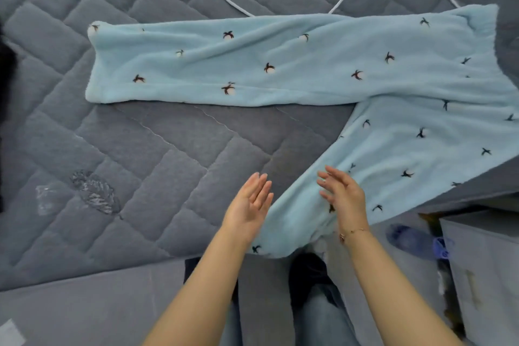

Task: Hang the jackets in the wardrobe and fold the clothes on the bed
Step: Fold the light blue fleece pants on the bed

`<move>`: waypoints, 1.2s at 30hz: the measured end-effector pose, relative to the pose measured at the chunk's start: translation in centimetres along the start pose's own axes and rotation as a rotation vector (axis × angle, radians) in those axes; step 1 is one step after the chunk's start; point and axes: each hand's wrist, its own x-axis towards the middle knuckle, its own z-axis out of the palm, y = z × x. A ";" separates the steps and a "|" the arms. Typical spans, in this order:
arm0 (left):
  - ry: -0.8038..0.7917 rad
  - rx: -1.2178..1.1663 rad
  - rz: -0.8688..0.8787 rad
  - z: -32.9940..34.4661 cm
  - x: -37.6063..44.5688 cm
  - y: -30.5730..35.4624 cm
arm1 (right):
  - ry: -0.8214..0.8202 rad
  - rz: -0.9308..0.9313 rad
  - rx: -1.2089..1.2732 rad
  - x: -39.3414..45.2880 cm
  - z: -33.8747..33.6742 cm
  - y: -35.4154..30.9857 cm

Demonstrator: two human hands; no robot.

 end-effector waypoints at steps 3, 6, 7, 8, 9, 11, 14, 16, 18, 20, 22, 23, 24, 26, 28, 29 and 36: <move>-0.008 -0.043 -0.068 3.1 -0.4 -8.2 | 0.046 0.038 0.017 0.7 -7.9 0.5; -0.028 -0.008 -0.175 7.0 0.3 -15.4 | 0.094 0.063 0.012 2.4 -15.8 0.7; -0.026 0.003 -0.228 8.1 0.7 -17.6 | 0.112 0.075 0.009 3.0 -18.1 0.7; -0.012 0.012 -0.284 9.1 1.1 -19.5 | 0.125 0.089 0.004 3.7 -20.2 0.8; 0.013 0.016 -0.333 9.9 1.5 -21.2 | 0.134 0.099 0.005 4.5 -22.0 0.8; 0.082 -0.024 -0.392 11.4 2.3 -23.9 | 0.142 0.108 0.038 6.2 -24.9 0.8; 0.183 -0.170 -0.356 12.9 3.8 -26.2 | 0.143 0.112 0.093 9.0 -27.1 0.8; 0.245 -0.238 -0.284 13.3 5.1 -26.8 | 0.130 0.118 0.162 10.7 -27.5 0.5; 0.295 -0.231 -0.210 13.3 5.5 -27.4 | 0.064 0.138 0.241 12.1 -27.0 -0.1; 0.377 -0.194 -0.121 12.6 5.1 -28.5 | -0.025 0.168 0.291 12.9 -26.3 -1.0; 0.387 -0.265 -0.056 12.2 4.4 -29.3 | -0.078 0.197 0.348 13.8 -25.7 -1.7; 0.368 -0.331 -0.023 12.2 4.0 -29.2 | -0.078 0.211 0.384 14.2 -25.4 -2.0; 0.345 -0.384 0.008 12.3 3.7 -28.9 | -0.064 0.215 0.409 14.5 -25.2 -2.2; 0.326 -0.438 0.061 12.9 3.1 -28.0 | -0.002 0.189 0.387 14.8 -25.4 -2.3; 0.358 -0.459 0.122 13.4 2.1 -27.9 | 0.090 0.170 0.302 14.4 -26.1 -1.7; 0.386 -0.442 0.155 13.7 1.3 -28.2 | 0.129 0.172 0.270 14.1 -26.7 -1.1; 0.629 -0.268 0.404 15.7 -3.6 -31.6 | 0.175 0.237 0.380 10.9 -30.1 0.2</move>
